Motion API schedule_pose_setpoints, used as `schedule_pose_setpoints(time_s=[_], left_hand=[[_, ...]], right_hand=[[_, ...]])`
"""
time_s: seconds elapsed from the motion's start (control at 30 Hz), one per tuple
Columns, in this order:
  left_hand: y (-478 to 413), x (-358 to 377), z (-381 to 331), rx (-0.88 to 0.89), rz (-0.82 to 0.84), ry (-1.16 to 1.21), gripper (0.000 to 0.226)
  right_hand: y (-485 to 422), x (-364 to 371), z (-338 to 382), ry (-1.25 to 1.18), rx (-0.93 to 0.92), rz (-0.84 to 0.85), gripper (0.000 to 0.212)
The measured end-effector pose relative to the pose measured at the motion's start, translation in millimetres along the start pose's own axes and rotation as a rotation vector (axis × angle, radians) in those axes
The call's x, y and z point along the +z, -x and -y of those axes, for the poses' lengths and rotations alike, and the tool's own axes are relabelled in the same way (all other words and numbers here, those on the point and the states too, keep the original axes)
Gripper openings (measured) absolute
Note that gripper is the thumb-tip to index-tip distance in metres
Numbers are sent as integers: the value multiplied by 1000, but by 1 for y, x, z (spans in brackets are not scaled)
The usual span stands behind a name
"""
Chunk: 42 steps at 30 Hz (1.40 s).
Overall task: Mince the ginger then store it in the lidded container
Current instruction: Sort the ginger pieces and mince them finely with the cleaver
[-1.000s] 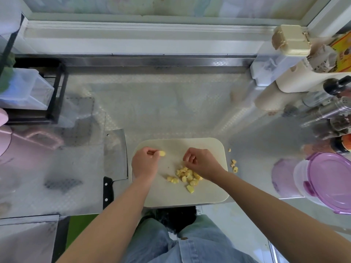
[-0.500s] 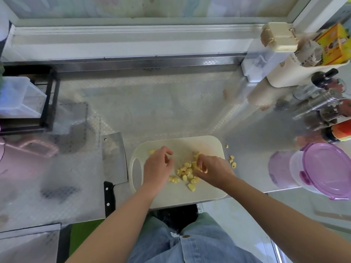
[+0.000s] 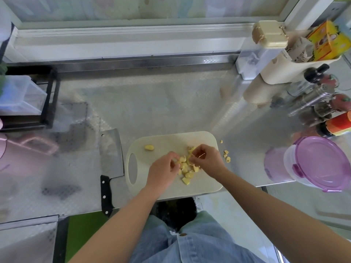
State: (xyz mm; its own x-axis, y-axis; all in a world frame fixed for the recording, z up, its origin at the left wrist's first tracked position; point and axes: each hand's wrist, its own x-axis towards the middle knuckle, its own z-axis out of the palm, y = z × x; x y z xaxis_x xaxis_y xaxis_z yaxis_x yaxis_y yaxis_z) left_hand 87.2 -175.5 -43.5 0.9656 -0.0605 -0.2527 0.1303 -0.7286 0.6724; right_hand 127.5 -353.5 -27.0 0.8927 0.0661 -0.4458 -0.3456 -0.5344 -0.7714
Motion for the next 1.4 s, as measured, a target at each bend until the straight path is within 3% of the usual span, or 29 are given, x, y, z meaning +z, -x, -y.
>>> schedule_pose_setpoints(time_s=[0.13, 0.3, 0.43, 0.67, 0.87, 0.97, 1.17, 1.3, 1.4], left_hand=[[0, 1, -7, -202, 64, 442, 16], [3, -4, -13, -353, 76, 720, 9], [6, -12, -11, -368, 65, 763, 5], [9, -22, -2, -280, 111, 694, 5], [9, -28, 2, -252, 107, 664, 9], [7, -30, 8, -254, 94, 590, 13], [-6, -52, 34, -185, -252, -94, 16], [-26, -63, 46, -24, -176, -311, 34], [-40, -60, 50, -2, -131, -357, 28]], right_hand=[[4, 1, 10, -406, 159, 99, 19], [9, 8, 13, -493, 166, 150, 20], [8, 5, 15, -435, 150, 192, 11], [7, 6, 20, -19, -21, 234, 9], [6, 17, 31, 19, -103, 186, 17], [0, 24, 31, 40, -76, 250, 14], [-25, 36, 42, 72, 22, 206, 10], [-46, 50, 56, 56, 84, 151, 19], [-59, 66, 58, 113, 99, 136, 12]])
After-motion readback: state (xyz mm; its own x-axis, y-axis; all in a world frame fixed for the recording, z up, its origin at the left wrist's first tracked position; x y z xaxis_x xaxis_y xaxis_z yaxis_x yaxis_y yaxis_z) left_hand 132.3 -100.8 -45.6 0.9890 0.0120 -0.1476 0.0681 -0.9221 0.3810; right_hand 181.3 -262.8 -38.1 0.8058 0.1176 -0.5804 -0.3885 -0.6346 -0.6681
